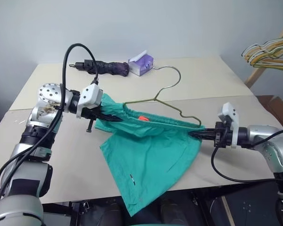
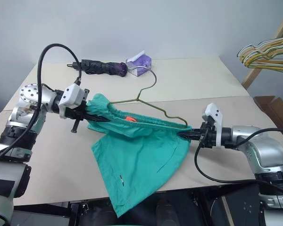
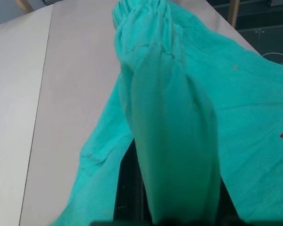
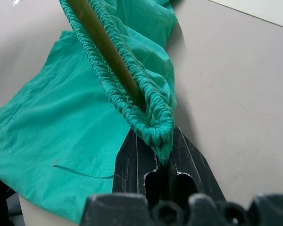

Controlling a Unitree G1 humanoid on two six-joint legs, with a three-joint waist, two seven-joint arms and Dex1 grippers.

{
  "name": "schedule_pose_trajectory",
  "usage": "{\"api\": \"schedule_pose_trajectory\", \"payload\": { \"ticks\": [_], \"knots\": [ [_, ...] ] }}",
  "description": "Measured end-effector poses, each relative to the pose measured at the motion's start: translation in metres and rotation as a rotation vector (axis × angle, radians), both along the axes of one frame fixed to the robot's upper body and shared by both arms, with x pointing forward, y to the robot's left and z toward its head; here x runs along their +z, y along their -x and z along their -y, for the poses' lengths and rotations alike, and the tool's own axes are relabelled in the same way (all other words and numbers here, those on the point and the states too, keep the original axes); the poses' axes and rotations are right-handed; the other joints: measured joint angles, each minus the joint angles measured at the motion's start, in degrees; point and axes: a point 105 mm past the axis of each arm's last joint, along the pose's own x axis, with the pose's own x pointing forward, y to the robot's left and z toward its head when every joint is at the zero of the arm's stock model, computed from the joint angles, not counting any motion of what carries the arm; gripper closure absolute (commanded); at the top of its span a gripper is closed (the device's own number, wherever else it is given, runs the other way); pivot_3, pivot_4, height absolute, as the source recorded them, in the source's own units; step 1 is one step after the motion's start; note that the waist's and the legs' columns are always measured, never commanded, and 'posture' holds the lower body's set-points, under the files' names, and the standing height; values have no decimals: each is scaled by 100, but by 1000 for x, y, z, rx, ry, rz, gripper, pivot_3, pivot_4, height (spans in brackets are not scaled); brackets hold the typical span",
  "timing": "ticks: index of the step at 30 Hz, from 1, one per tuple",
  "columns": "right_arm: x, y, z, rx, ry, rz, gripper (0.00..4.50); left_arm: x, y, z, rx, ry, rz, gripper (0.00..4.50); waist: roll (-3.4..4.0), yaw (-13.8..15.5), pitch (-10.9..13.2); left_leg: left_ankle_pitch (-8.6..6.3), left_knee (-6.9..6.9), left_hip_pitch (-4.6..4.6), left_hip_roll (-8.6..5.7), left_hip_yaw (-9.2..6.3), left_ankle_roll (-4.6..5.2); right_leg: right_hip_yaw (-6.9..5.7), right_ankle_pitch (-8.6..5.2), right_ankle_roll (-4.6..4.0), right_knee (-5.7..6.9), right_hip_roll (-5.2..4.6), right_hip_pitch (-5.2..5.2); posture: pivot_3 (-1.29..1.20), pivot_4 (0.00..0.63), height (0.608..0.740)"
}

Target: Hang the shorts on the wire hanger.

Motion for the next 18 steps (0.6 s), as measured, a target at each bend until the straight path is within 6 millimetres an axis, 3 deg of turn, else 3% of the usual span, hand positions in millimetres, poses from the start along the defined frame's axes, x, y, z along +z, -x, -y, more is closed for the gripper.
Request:
{"api": "schedule_pose_trajectory", "payload": {
  "ticks": [10,18],
  "knots": [
    [3,4,4,39,45,14,4460,-15,-12,-23,56,-120,47,4500,0,14,0,0,0,-2,0,1,0,0,0,0,-2,0,-1,-95,56,740],
    [14,7,1,79,104,69,4460,-14,-16,-23,65,-116,47,4500,0,10,0,0,0,-2,1,2,0,0,0,0,0,0,-3,-107,57,740]
  ]
}}
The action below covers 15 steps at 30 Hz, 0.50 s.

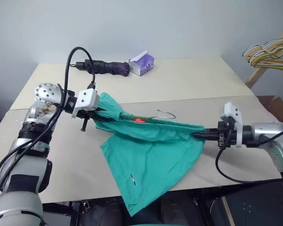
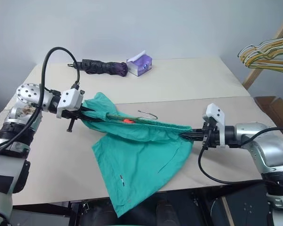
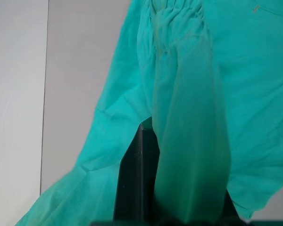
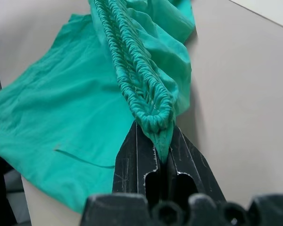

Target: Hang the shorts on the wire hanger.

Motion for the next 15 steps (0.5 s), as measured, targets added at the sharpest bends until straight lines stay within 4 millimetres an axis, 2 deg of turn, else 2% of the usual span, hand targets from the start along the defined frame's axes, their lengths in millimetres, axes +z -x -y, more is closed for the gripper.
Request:
{"api": "schedule_pose_trajectory", "payload": {
  "ticks": [3,7,12,15],
  "knots": [
    [4,-1,-3,1,18,30,4460,1,-1,2,23,43,-41,4500,0,-1,0,0,0,0,0,0,0,0,0,0,1,0,0,-110,57,740],
    [20,-7,-8,-3,39,104,4460,0,2,4,53,123,-121,4500,0,-13,0,0,0,-2,0,-1,0,0,0,0,1,0,-3,-120,55,740],
    [27,-11,-8,-10,65,142,4460,6,7,8,57,196,-173,4500,0,-11,0,0,0,-4,0,0,0,0,0,0,1,-1,-4,-122,54,740],
    [35,-14,-7,-15,100,178,3701,7,10,12,54,222,-197,4500,1,-15,-1,0,0,-2,0,0,0,0,0,0,2,0,-4,-126,52,740]
  ]
}}
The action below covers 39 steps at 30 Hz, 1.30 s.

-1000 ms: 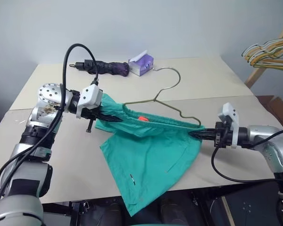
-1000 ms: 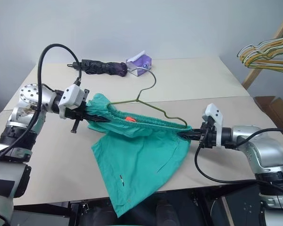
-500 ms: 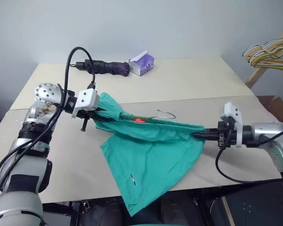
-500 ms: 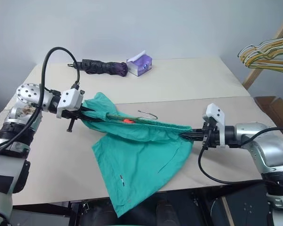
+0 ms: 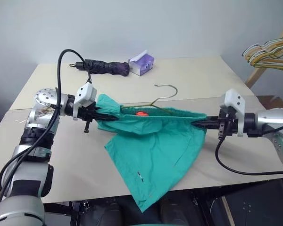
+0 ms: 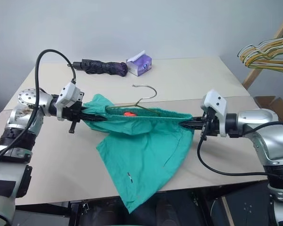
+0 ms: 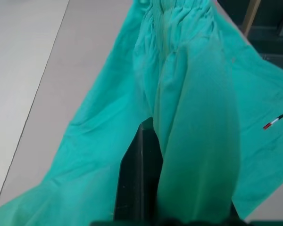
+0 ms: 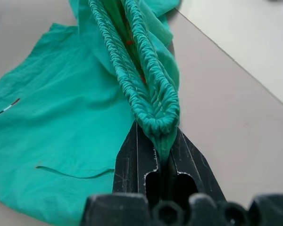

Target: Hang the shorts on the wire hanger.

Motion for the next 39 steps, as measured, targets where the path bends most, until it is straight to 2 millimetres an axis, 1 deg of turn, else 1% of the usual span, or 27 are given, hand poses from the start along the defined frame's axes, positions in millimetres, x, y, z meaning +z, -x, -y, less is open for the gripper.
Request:
{"api": "schedule_pose_trajectory", "payload": {
  "ticks": [1,6,10,11,15,18,20,21,23,27,31,32,33,34,38,39],
  "knots": [
    [2,-1,1,-5,8,9,3410,0,1,-1,3,5,-2,4500,0,-7,0,0,0,0,0,0,0,0,0,0,0,0,0,-126,52,740],
    [14,-7,2,-31,12,40,1659,-3,2,-2,11,11,-24,4500,0,-80,0,0,0,-2,0,0,0,0,0,0,0,-1,-1,-129,50,740],
    [22,-6,3,-29,-11,41,305,-2,2,1,13,26,-27,4500,0,-107,0,0,0,-2,0,-1,0,-1,0,0,-1,-1,0,-141,49,740],
    [24,-4,4,-25,-19,36,43,-2,1,3,12,33,-27,4500,0,-109,0,0,0,-2,0,-1,0,0,0,0,-1,-1,0,-141,49,740],
    [44,4,6,8,-54,24,43,1,-1,8,15,62,-41,4500,1,-143,0,0,0,-1,0,-1,0,0,0,-1,0,-1,-1,-151,47,740],
    [74,15,3,61,-23,42,43,13,-4,16,5,100,-48,4500,3,-166,0,0,-1,0,1,-2,0,-1,0,0,0,0,-2,-158,42,740],
    [83,19,3,71,24,47,43,19,-5,18,-2,116,-44,4500,4,-188,-1,-1,-1,0,2,-1,1,-2,-1,0,-3,0,0,-161,39,740],
    [83,18,3,72,53,37,43,20,-5,18,-4,120,-42,4500,4,-212,-1,-1,-1,1,2,-1,1,-2,-1,0,-2,-1,0,-162,37,740],
    [76,13,0,71,107,9,43,20,-4,22,-17,129,-43,4500,4,-288,-2,-1,0,1,2,-1,0,-1,0,0,-1,-1,0,-162,34,740],
    [59,-6,-6,41,205,-35,43,19,-3,30,-46,142,-44,4500,6,-425,-3,-1,-1,-1,2,-3,0,-1,0,-1,5,0,-6,-151,32,740],
    [51,-15,-13,58,220,-64,43,20,-2,34,-60,147,-38,4500,6,-496,-3,0,-1,-6,1,-5,1,-1,0,0,5,-2,-10,-141,31,740],
    [51,-15,-16,68,223,-64,419,21,-2,35,-62,147,-35,4500,6,-502,-3,0,-1,-6,1,-7,1,-2,0,0,5,-2,-10,-139,32,740],
    [52,-15,-18,74,224,-60,639,21,-2,35,-62,147,-34,4500,6,-505,-3,0,-1,-5,1,-7,1,-2,0,0,6,-2,-9,-139,31,740],
    [52,-16,-19,78,228,-59,979,21,-2,35,-63,147,-32,4500,6,-505,-3,0,-1,-5,1,-8,0,-2,0,0,7,-2,-8,-139,31,740],
    [45,-15,-25,105,237,-78,2287,22,-1,36,-64,147,-24,4500,7,-505,-4,0,0,-1,0,-8,0,-2,0,-1,10,-3,-6,-137,33,740],
    [43,-16,-27,110,240,-82,2691,22,-2,36,-63,147,-24,4500,8,-505,-4,0,0,-1,0,-8,0,-2,0,-1,11,-2,-6,-137,33,740]
  ]
}}
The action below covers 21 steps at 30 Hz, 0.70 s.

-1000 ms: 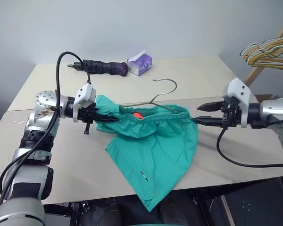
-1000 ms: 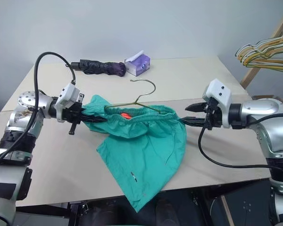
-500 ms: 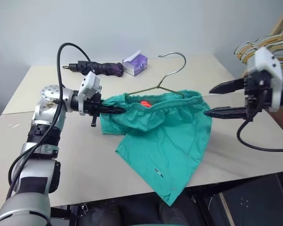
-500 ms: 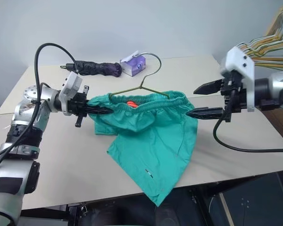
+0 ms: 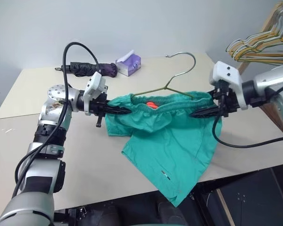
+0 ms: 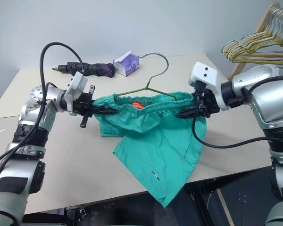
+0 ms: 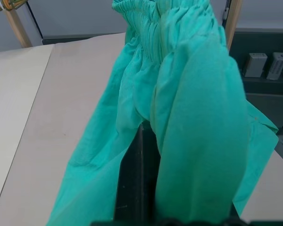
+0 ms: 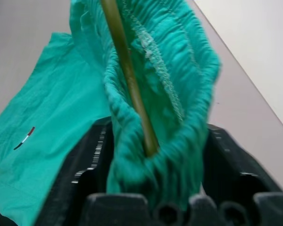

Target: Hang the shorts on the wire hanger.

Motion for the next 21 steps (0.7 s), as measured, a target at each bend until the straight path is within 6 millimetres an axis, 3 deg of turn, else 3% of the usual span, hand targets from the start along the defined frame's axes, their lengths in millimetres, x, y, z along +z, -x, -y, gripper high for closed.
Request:
{"api": "schedule_pose_trajectory", "payload": {
  "ticks": [5,12,21],
  "knots": [
    [-3,0,-2,14,12,-4,4434,1,-1,1,11,9,3,4500,0,6,0,0,0,-3,0,0,0,0,0,0,-2,0,-1,-135,33,740],
    [-3,3,-4,39,-4,-17,4483,2,-2,-2,19,13,7,4500,2,0,-1,0,0,0,-1,-1,0,0,0,0,0,0,0,-145,35,740],
    [-5,15,0,53,-45,-38,4500,2,-9,0,50,10,21,1741,2,-9,-1,0,0,-1,-2,-3,0,-2,0,0,-1,-2,1,-156,42,740]
  ]
}}
